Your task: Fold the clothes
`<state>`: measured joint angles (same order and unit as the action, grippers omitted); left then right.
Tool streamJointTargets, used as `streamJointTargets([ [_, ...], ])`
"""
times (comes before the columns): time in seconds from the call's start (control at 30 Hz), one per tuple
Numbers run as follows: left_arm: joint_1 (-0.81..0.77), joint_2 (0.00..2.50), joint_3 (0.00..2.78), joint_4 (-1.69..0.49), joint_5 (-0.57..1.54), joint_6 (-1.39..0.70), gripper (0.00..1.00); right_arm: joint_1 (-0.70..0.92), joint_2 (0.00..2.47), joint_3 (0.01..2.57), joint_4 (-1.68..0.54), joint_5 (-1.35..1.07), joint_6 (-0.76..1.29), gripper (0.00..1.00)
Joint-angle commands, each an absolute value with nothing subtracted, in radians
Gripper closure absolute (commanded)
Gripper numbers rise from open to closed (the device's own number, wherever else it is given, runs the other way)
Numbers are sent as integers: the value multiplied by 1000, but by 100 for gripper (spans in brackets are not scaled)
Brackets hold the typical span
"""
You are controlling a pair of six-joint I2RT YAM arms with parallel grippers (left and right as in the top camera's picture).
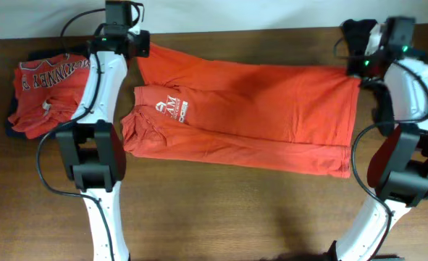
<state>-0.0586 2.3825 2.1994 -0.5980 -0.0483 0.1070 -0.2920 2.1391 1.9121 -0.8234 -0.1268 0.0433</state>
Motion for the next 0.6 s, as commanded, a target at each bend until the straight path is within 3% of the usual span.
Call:
streamJointTargets([
  [0.0,-49,2301,2215,-604,-15,91,99,-297,2130,2039,-947,-155,31,96],
  [0.57,-47,2232,2215,-950,-15,44,99,-373,2127,2080,-1469,-330,-23,96],
])
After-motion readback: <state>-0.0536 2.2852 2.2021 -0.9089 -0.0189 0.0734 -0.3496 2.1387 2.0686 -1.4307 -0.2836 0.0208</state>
